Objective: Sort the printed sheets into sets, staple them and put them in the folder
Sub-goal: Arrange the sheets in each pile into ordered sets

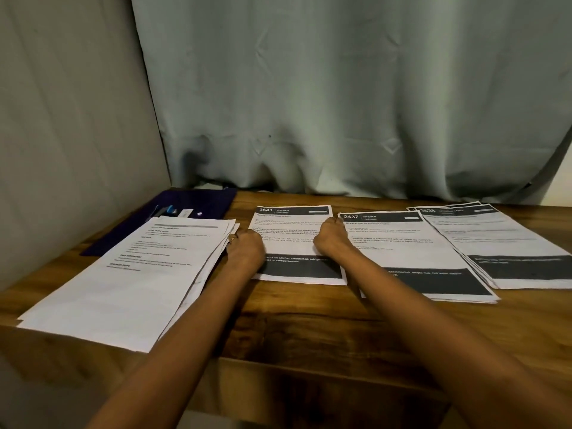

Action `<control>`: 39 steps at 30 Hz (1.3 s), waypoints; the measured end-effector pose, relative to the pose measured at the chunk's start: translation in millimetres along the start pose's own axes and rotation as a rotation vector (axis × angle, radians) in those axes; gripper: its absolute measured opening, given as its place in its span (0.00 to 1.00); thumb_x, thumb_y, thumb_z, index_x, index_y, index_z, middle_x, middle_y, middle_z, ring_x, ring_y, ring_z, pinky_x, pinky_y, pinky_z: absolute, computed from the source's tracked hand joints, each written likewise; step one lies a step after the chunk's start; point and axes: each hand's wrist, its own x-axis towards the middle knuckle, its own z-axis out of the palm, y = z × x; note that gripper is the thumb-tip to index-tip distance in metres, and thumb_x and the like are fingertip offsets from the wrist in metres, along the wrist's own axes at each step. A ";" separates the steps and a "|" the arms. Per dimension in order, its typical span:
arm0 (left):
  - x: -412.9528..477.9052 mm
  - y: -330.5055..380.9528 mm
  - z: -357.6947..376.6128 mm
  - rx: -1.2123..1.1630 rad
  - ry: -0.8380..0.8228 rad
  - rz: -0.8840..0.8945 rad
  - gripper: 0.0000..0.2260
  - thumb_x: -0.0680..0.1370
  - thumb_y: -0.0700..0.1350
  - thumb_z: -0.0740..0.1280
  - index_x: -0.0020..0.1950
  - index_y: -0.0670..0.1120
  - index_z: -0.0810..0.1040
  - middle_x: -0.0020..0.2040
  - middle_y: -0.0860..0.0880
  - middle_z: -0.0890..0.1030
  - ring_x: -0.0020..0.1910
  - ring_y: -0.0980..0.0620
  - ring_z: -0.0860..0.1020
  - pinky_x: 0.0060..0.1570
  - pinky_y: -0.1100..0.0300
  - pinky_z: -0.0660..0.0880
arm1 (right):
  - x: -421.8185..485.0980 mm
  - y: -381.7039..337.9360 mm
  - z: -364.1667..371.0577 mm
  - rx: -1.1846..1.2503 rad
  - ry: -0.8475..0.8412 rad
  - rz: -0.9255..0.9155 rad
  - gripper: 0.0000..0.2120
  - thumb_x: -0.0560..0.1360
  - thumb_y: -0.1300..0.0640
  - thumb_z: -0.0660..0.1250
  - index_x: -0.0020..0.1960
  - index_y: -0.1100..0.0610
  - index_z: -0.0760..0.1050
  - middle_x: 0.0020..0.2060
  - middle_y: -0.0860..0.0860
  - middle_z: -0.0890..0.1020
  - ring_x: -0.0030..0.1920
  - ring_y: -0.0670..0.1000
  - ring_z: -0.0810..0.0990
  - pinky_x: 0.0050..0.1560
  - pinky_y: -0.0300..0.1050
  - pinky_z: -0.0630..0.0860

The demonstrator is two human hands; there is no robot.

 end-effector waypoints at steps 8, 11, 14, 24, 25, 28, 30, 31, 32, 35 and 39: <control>-18.8 -16.1 -32.0 -0.207 0.148 0.061 0.14 0.78 0.37 0.61 0.63 0.37 0.71 0.62 0.36 0.75 0.61 0.37 0.74 0.60 0.47 0.73 | -32.3 -23.5 -26.7 0.181 0.160 -0.215 0.20 0.76 0.67 0.60 0.67 0.66 0.66 0.65 0.62 0.69 0.66 0.60 0.69 0.64 0.46 0.67; -34.0 -44.3 -52.1 -0.249 0.221 0.023 0.15 0.80 0.41 0.61 0.66 0.39 0.70 0.63 0.38 0.75 0.62 0.39 0.74 0.59 0.48 0.71 | -56.2 -47.3 -25.8 0.335 0.059 -0.264 0.17 0.77 0.64 0.62 0.66 0.62 0.70 0.62 0.57 0.75 0.63 0.56 0.73 0.62 0.44 0.69; -47.1 -82.2 -63.7 -0.256 0.239 -0.064 0.18 0.82 0.45 0.60 0.70 0.41 0.68 0.67 0.38 0.73 0.65 0.40 0.71 0.63 0.48 0.69 | -81.1 -69.6 -7.5 0.563 -0.135 -0.204 0.07 0.73 0.64 0.65 0.50 0.63 0.78 0.42 0.56 0.79 0.46 0.54 0.78 0.53 0.51 0.75; -62.5 -201.6 -79.2 0.007 0.099 -0.347 0.28 0.81 0.59 0.55 0.74 0.41 0.62 0.73 0.36 0.65 0.72 0.36 0.62 0.72 0.38 0.54 | -143.5 -117.5 44.8 0.911 -0.559 0.050 0.12 0.76 0.64 0.66 0.59 0.57 0.71 0.61 0.52 0.77 0.57 0.51 0.76 0.53 0.40 0.74; -64.7 -209.9 -81.1 0.005 0.087 -0.369 0.29 0.81 0.60 0.54 0.74 0.41 0.62 0.73 0.36 0.64 0.72 0.35 0.62 0.72 0.38 0.53 | -147.6 -122.5 47.2 0.929 -0.557 0.061 0.11 0.76 0.64 0.65 0.58 0.57 0.72 0.62 0.52 0.77 0.59 0.52 0.76 0.51 0.40 0.73; -61.3 -233.4 -75.6 0.008 -0.007 -0.441 0.33 0.79 0.67 0.50 0.75 0.45 0.62 0.74 0.38 0.64 0.73 0.35 0.61 0.71 0.34 0.50 | -150.8 -131.3 55.7 0.918 -0.524 0.029 0.17 0.76 0.65 0.65 0.63 0.57 0.72 0.62 0.52 0.78 0.57 0.52 0.78 0.45 0.39 0.74; -59.3 -243.5 -69.2 -0.006 -0.045 -0.445 0.36 0.77 0.70 0.47 0.75 0.46 0.63 0.74 0.40 0.66 0.72 0.36 0.63 0.70 0.34 0.54 | -152.8 -138.7 64.3 0.859 -0.479 -0.012 0.19 0.74 0.65 0.67 0.64 0.59 0.73 0.61 0.52 0.79 0.54 0.52 0.78 0.43 0.39 0.76; -61.3 -243.5 -68.5 -0.013 -0.057 -0.434 0.36 0.77 0.70 0.47 0.74 0.45 0.64 0.73 0.40 0.67 0.71 0.36 0.65 0.70 0.36 0.56 | -153.1 -141.3 67.9 0.824 -0.448 -0.027 0.20 0.73 0.65 0.68 0.65 0.59 0.73 0.61 0.53 0.79 0.55 0.53 0.79 0.47 0.42 0.78; -63.0 -242.4 -67.9 -0.028 -0.048 -0.424 0.37 0.77 0.70 0.48 0.74 0.44 0.65 0.72 0.41 0.68 0.70 0.37 0.66 0.70 0.37 0.57 | -153.6 -143.3 71.1 0.790 -0.417 -0.041 0.22 0.72 0.66 0.69 0.65 0.60 0.72 0.62 0.54 0.79 0.57 0.54 0.78 0.53 0.45 0.78; -68.4 -235.7 -68.7 -0.023 -0.036 -0.416 0.37 0.77 0.70 0.49 0.73 0.42 0.66 0.71 0.40 0.70 0.70 0.37 0.67 0.70 0.38 0.57 | -154.8 -143.8 76.9 0.716 -0.383 -0.098 0.23 0.72 0.68 0.68 0.66 0.63 0.71 0.64 0.56 0.77 0.62 0.56 0.76 0.61 0.45 0.74; -66.2 -233.8 -68.5 -0.017 -0.045 -0.422 0.37 0.76 0.70 0.52 0.73 0.43 0.64 0.71 0.40 0.69 0.71 0.36 0.65 0.70 0.37 0.57 | -152.7 -141.5 82.6 0.588 -0.364 -0.165 0.24 0.72 0.69 0.67 0.67 0.62 0.69 0.65 0.55 0.75 0.65 0.55 0.73 0.59 0.42 0.72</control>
